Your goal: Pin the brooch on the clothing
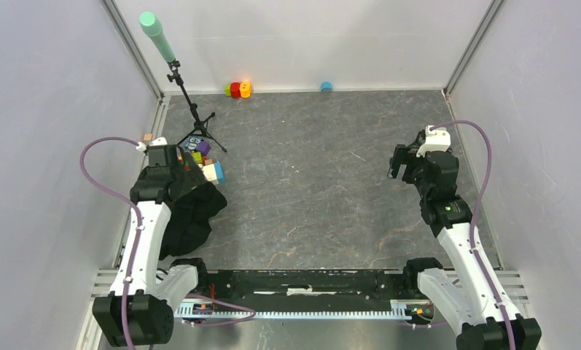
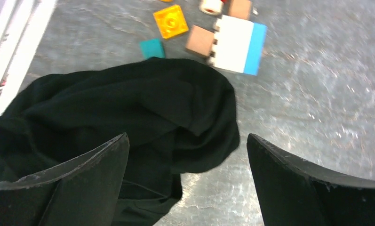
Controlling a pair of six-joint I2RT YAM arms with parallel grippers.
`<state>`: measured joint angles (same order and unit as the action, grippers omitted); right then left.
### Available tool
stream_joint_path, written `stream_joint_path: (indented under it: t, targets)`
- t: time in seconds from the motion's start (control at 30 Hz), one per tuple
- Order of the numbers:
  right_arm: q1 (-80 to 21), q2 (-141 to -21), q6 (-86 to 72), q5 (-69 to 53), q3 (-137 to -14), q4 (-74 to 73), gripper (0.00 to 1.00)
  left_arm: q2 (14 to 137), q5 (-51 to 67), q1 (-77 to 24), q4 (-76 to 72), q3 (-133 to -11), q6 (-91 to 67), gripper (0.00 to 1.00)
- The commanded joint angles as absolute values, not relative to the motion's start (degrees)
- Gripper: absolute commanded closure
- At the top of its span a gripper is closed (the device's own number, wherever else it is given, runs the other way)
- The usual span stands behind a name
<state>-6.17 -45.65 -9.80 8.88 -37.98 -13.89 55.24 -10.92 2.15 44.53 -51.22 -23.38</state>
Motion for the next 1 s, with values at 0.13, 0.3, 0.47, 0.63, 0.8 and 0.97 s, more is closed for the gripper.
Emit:
stream_joint_path:
  t: [0.13,0.3,0.47,0.63,0.8,0.97]
  targets:
    - [-6.17,-45.29,-13.22,0.18,-40.66,-14.05,0.02,54.26,-9.42,18.43,42.06,-45.62,-31.66,0.0]
    - [-6.24,-44.02,-13.19,0.17,-40.02,-14.98,0.02,56.86,-6.21,22.71,43.73,-42.65,-36.93,0.0]
    - [-6.24,-43.14,-13.67,-2.01,-38.55,-14.96,0.02,56.37,-0.68,22.76,39.92,-38.54,-38.66,0.15]
    - [-6.24,-43.89,-13.18,-2.94,-37.86,-14.79,0.02,53.15,6.83,22.76,36.07,-35.73,-38.36,0.98]
    - [-6.26,-44.41,-11.22,-4.78,-38.33,-16.07,0.02,44.43,18.7,22.76,34.66,-38.55,-34.47,0.98]
    - [-6.22,-43.74,-11.12,-9.68,-39.41,-16.17,0.02,40.06,23.05,22.21,42.09,-52.41,-26.9,0.98]
